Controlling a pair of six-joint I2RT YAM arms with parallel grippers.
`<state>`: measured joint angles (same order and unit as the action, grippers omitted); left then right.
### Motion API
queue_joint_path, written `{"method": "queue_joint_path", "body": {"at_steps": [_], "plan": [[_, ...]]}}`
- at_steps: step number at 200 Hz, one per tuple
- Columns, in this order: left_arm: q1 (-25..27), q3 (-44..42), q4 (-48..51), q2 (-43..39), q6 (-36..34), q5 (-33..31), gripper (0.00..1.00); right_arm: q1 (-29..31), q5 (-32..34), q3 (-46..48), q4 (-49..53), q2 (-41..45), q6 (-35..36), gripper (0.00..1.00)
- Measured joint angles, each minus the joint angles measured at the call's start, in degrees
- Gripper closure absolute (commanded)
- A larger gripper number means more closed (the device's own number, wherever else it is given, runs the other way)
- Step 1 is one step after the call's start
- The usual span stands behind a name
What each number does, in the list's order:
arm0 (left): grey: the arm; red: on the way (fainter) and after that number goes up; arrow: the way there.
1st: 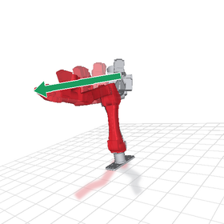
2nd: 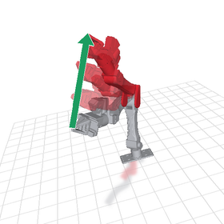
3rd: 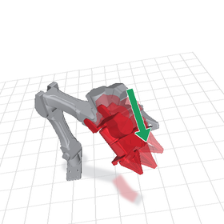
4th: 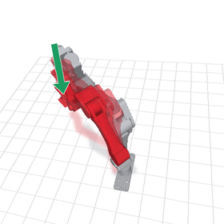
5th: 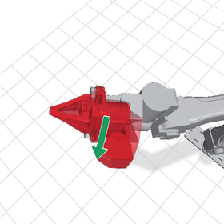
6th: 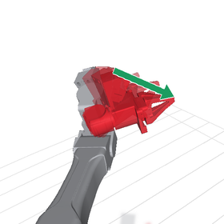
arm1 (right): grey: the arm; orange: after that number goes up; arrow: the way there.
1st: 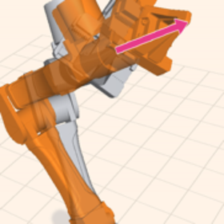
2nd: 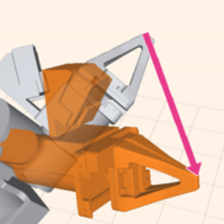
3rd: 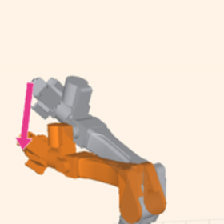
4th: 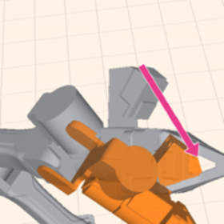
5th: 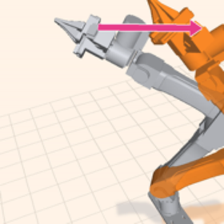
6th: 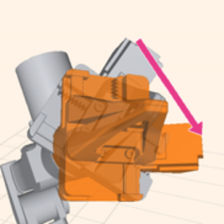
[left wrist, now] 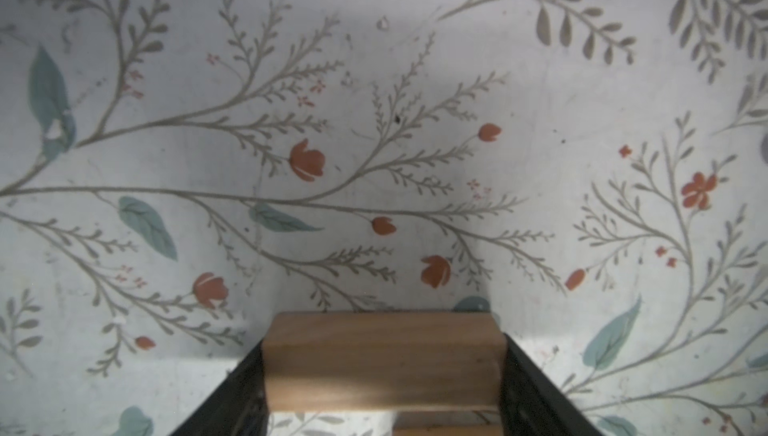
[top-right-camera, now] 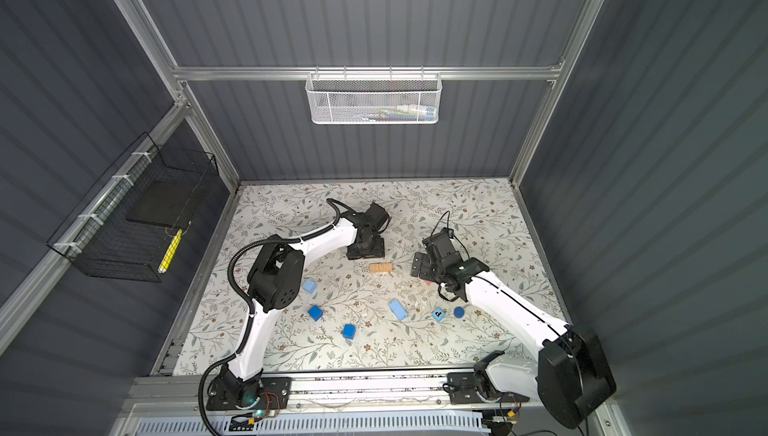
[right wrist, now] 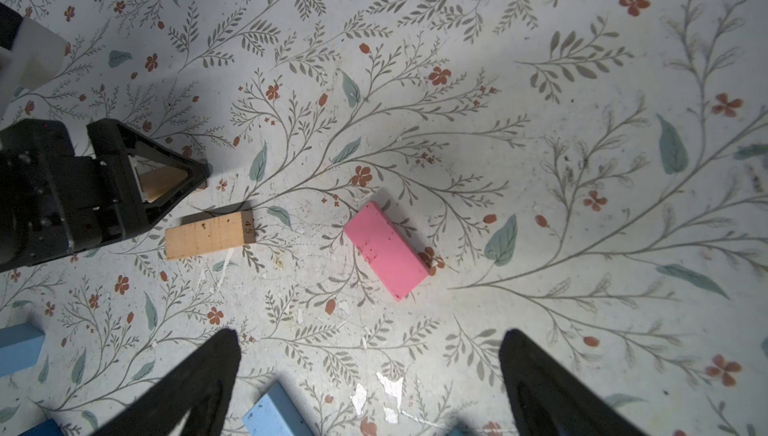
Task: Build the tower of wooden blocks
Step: 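Lift the wooden block with the left gripper over the placed wooden block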
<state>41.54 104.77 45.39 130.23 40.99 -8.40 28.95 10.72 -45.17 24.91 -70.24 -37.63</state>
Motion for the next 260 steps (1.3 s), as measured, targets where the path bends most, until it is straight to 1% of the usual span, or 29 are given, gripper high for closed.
{"method": "queue_joint_path", "body": {"at_steps": [96,166,214,235,260], "plan": [[2.8,1.05,0.31,0.28,0.92,2.32,0.34,0.0,0.02,1.46,-0.02,1.77,-0.96,0.01],[3.06,1.84,0.98,0.68,0.87,2.47,0.31,0.0,0.02,1.77,-0.02,1.95,-1.01,0.01],[3.19,2.23,1.33,0.92,0.83,2.47,0.24,0.0,0.02,1.77,-0.02,1.95,-1.2,0.01],[3.21,2.23,1.33,0.92,0.7,2.56,0.16,0.0,0.0,1.79,-0.02,1.95,-1.2,0.01],[3.39,2.32,1.18,0.92,0.42,3.34,0.1,0.0,0.0,1.77,-0.02,1.95,-1.2,0.01]]}}
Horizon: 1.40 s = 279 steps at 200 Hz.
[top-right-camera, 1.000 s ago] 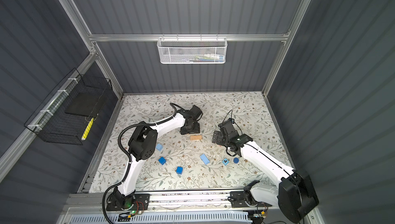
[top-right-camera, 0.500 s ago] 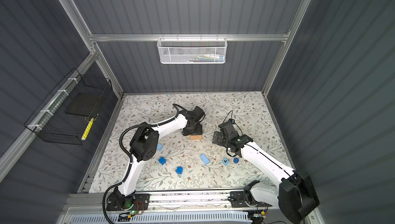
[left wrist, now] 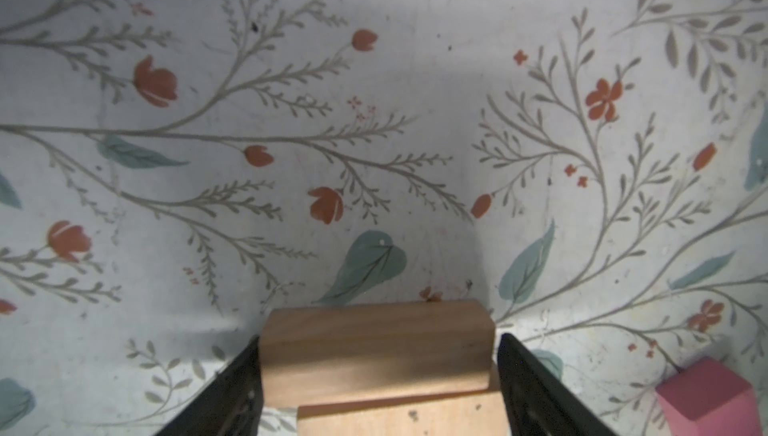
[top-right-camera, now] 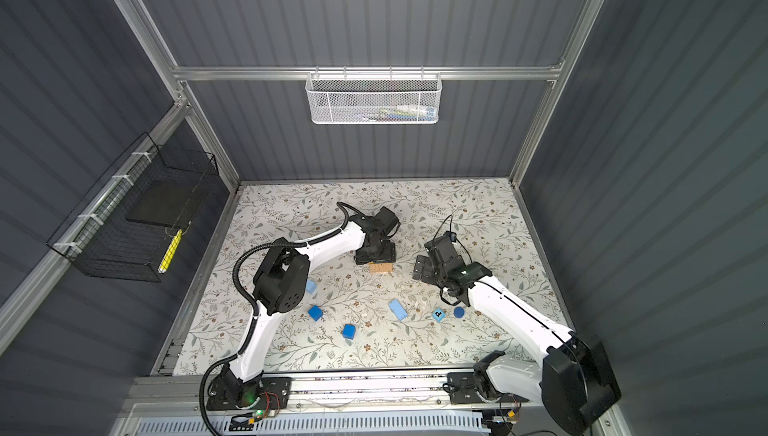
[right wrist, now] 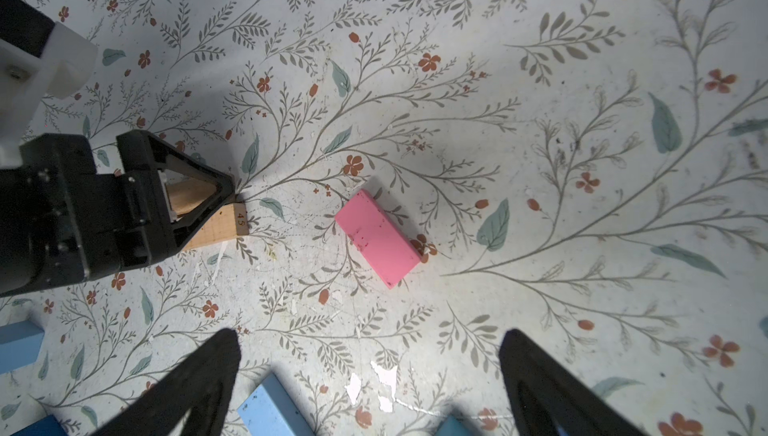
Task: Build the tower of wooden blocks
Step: 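Lift the wooden block with the left gripper over the placed wooden block, then lower the wooden block onto the placed block and open the left gripper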
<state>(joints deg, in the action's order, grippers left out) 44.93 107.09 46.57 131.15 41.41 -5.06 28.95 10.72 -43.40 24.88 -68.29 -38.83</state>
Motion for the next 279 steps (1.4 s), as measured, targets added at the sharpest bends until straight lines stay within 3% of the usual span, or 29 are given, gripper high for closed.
{"method": "queue_joint_path", "body": {"at_steps": [36,143,222,255,279], "plan": [[0.15,0.17,-0.33,0.0,-0.46,0.68,0.0,0.0,0.0,0.0,0.0,0.0,0.0,0.01],[0.13,-0.63,-0.26,-0.98,-1.33,0.61,0.0,0.0,-1.68,0.0,-0.26,-0.11,0.07,0.01],[0.13,-1.29,-0.28,-9.97,-3.32,-0.94,0.0,0.02,-5.33,-0.46,-2.95,-1.4,0.26,0.06],[-1.73,-7.54,-3.65,-16.17,-4.37,1.88,0.01,0.13,-8.79,-0.46,-6.19,-3.91,0.31,0.13],[-6.91,-16.74,-8.59,-22.8,-4.52,6.45,0.02,0.31,-12.33,-0.52,-9.46,-6.67,0.33,0.17]]}}
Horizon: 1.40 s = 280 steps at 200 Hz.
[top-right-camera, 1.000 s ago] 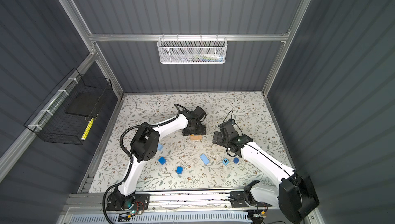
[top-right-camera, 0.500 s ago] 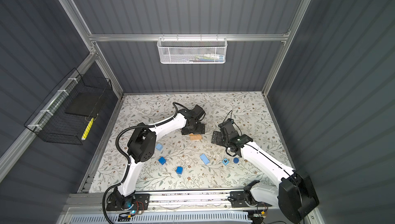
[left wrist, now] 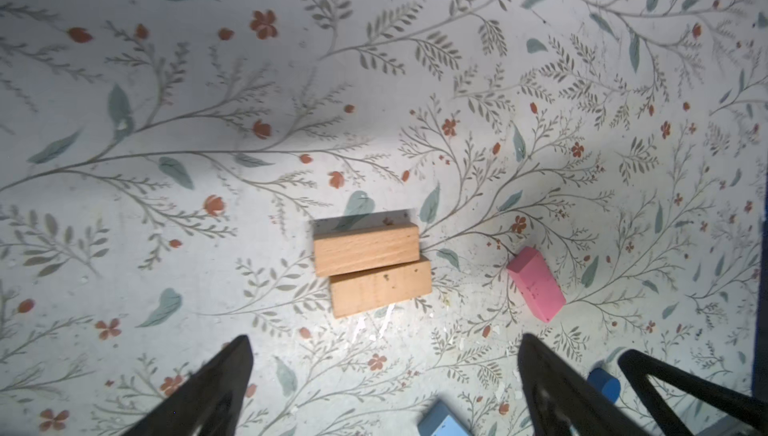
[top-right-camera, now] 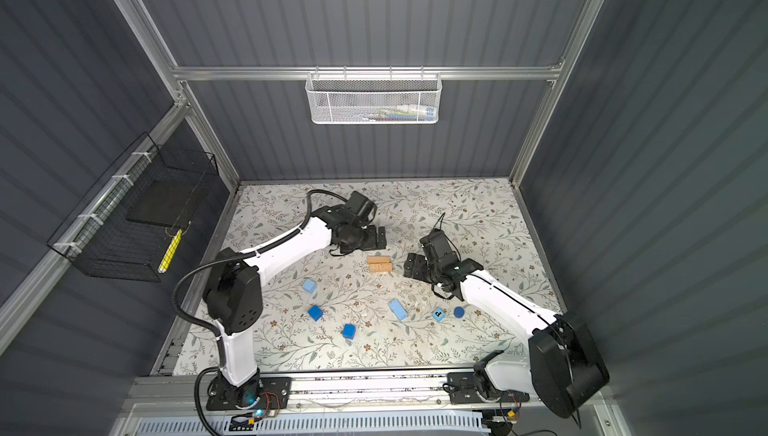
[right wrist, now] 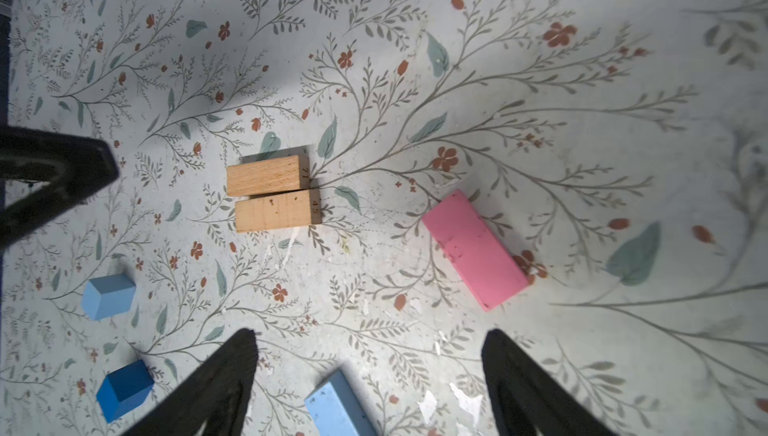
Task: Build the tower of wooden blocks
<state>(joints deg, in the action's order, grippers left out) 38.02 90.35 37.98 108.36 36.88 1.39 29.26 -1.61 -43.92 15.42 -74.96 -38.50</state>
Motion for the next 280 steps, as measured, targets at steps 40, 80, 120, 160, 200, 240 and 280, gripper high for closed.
{"method": "queue_joint_path", "body": {"at_steps": [40,80,120,160,200,240,280], "plan": [[-6.97,-6.97,-2.6,-5.95,-1.2,1.09,0.03,0.2,-6.58,-1.77,-5.18,-7.45,-0.11,0.25],[-5.84,-11.56,-4.44,-9.09,-2.82,1.44,0.08,0.22,-10.69,-4.57,-8.72,-13.62,-0.04,0.34],[-6.21,-13.35,-4.83,-9.25,-3.5,1.86,0.12,0.22,-13.2,-8.61,-10.73,-19.17,-0.09,0.39],[-6.36,-13.84,-5.75,-9.25,-3.72,2.58,0.22,0.2,-14.29,-9.79,-11.19,-22.67,-0.35,0.43],[-6.47,-14.8,-6.03,-9.25,-3.69,3.45,0.27,0.2,-14.99,-9.79,-11.63,-24.92,-1.2,0.48],[-6.47,-15.21,-6.36,-9.22,-3.67,4.46,0.28,0.2,-15.61,-10.51,-12.44,-26.21,-1.57,0.51],[-6.47,-15.21,-6.38,-8.79,-3.67,4.96,0.28,0.2,-16.2,-10.95,-13.16,-27.63,-1.6,0.54]]}}
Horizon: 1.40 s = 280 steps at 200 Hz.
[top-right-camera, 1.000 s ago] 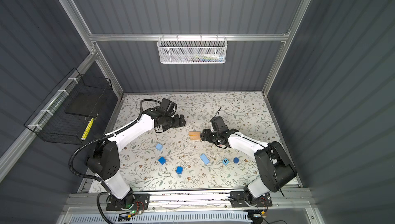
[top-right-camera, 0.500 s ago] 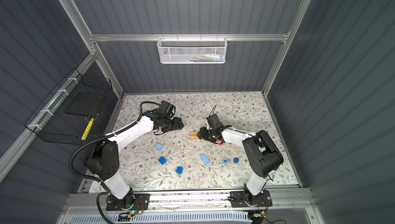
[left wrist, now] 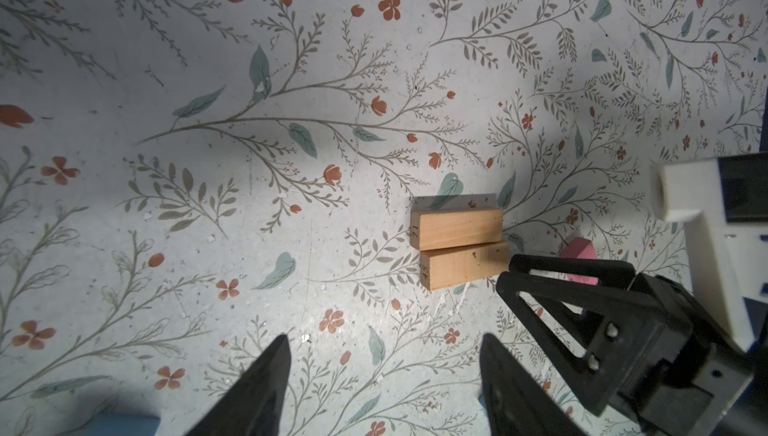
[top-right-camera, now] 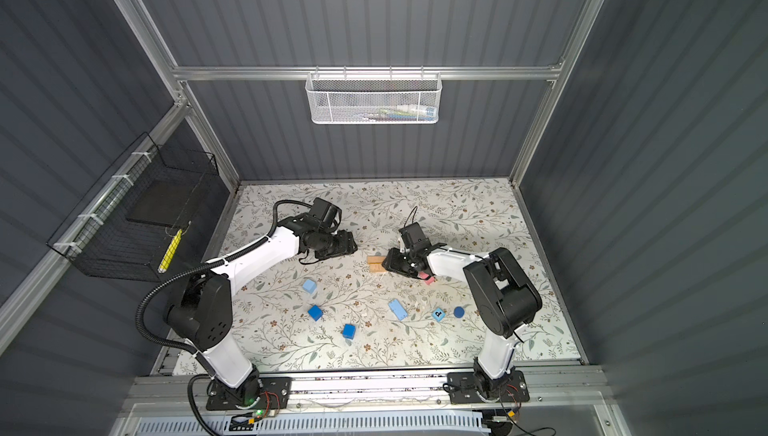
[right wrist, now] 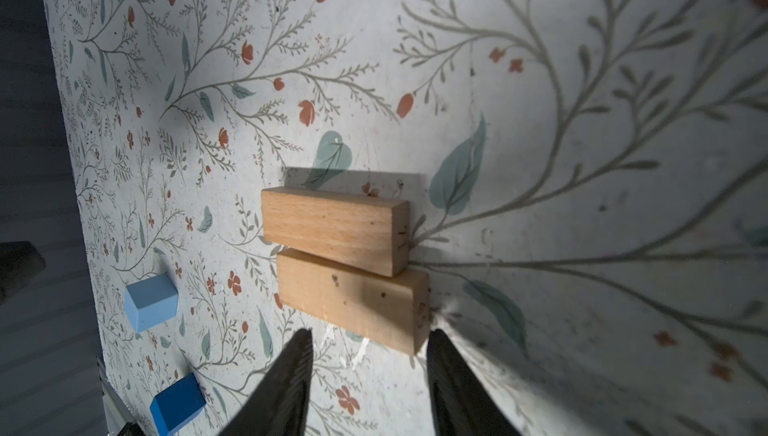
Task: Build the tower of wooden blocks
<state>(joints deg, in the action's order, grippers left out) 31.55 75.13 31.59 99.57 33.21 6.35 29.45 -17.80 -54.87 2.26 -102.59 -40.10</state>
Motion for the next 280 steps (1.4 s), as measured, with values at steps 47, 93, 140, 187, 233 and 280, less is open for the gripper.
{"method": "queue_joint_path", "body": {"at_steps": [47,93,140,187,233,280], "plan": [[0.0,0.0,0.0,0.33,0.0,0.39,0.28,0.0,-0.26,-0.33,-0.31,-1.25,-0.02,0.57],[-0.04,0.0,0.02,0.37,-0.02,0.63,0.28,0.07,-0.26,-0.44,-0.55,-1.4,-0.11,0.6],[-0.04,0.0,0.02,0.46,0.0,0.83,0.28,0.33,-0.26,-0.79,-0.59,-1.79,-0.46,0.62],[-0.04,0.0,0.02,0.46,0.0,0.85,0.29,0.37,-0.28,-1.09,-0.57,-1.84,-0.66,0.62],[-0.04,0.0,0.02,0.61,0.0,1.25,0.29,0.39,-0.39,-1.09,-0.46,-1.86,-1.31,0.49],[-0.04,0.0,0.04,1.16,0.0,1.25,0.28,0.39,-0.22,-0.96,-0.09,-1.03,-1.81,0.39]]}}
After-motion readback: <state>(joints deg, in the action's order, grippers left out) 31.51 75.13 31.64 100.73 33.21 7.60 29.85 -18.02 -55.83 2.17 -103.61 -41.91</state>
